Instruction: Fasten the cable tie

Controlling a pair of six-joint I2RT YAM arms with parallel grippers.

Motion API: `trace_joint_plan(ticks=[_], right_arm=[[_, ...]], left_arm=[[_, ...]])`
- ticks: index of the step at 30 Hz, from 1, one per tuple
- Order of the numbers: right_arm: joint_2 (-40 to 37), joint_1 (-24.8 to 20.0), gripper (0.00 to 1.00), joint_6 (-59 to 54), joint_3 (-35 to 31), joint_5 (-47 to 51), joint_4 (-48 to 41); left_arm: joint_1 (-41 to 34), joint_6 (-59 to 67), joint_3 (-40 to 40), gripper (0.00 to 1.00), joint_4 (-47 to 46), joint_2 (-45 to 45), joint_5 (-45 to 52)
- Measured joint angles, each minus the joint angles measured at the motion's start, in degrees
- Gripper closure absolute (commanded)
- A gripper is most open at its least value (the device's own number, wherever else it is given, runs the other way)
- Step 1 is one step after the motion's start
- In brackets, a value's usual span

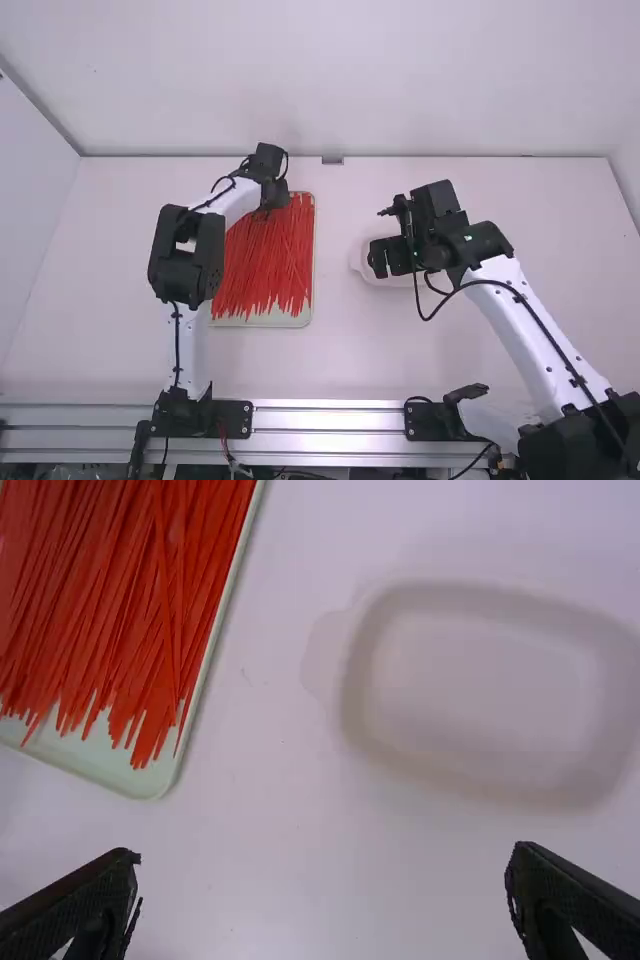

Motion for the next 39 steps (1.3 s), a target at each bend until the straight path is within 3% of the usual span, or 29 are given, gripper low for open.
trace_joint_plan(ticks=[39], right_arm=[[0.0, 0.0, 0.02, -0.35, 0.0, -0.02, -1.09]], left_arm=[[-0.22, -0.81, -3.1, 0.82, 4.02, 0.0, 0.66]])
